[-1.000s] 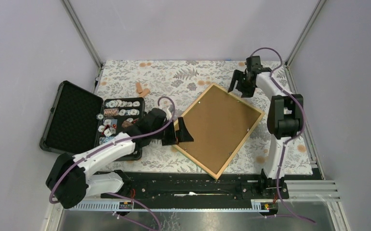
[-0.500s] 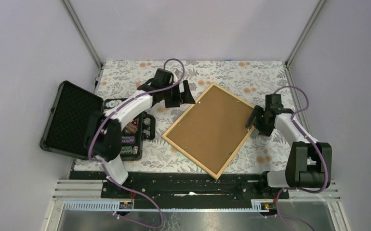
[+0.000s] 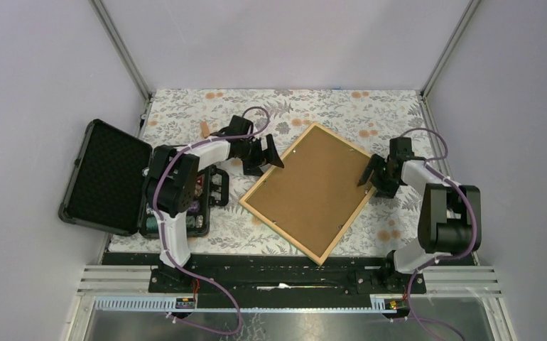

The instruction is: Put the photo into the frame

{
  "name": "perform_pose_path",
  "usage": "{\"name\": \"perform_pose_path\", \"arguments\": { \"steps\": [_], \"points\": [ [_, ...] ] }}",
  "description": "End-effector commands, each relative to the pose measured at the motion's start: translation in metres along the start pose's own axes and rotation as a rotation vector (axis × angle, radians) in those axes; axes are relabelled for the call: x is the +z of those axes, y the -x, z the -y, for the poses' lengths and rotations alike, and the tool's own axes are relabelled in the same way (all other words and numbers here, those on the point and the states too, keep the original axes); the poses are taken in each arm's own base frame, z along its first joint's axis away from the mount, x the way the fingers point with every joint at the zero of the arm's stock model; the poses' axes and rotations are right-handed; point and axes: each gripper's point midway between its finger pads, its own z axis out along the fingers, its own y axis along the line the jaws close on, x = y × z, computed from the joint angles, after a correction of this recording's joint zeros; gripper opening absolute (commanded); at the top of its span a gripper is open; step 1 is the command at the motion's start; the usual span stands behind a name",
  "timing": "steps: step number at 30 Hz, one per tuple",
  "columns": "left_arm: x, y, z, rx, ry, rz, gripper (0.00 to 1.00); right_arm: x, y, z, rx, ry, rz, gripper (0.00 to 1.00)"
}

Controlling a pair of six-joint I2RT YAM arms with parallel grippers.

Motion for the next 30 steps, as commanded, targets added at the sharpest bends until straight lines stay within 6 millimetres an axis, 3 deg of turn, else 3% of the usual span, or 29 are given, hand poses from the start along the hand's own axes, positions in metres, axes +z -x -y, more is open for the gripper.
{"name": "perform_pose_path", "arguments": {
  "steps": [1, 4, 6, 16, 23, 28, 30],
  "points": [
    [-0.002, -0.021, 0.023, -0.133, -0.171, -0.021, 0.99, 0.007, 0.035, -0.035, -0.055, 0.138, 0.024, 0.78],
    [-0.007, -0.046, 0.016, -0.241, -0.193, -0.041, 0.99, 0.011, 0.035, -0.064, -0.039, 0.272, -0.071, 0.75],
    [-0.010, -0.063, 0.009, -0.305, -0.201, -0.035, 0.99, 0.011, 0.037, -0.072, -0.022, 0.306, -0.077, 0.72],
    [-0.023, -0.052, 0.006, -0.376, -0.229, 0.021, 0.99, -0.005, 0.034, -0.018, -0.083, 0.022, 0.003, 0.72],
    [-0.028, -0.048, 0.008, -0.374, -0.245, 0.035, 0.99, -0.003, 0.029, -0.021, -0.084, 0.050, -0.019, 0.58],
    [-0.027, -0.048, 0.006, -0.379, -0.244, 0.033, 0.99, -0.003, 0.036, -0.013, -0.109, -0.001, 0.004, 0.44],
    [-0.027, -0.048, 0.007, -0.378, -0.245, 0.033, 0.99, -0.002, 0.039, -0.012, -0.112, -0.011, 0.008, 0.44]
  ]
}}
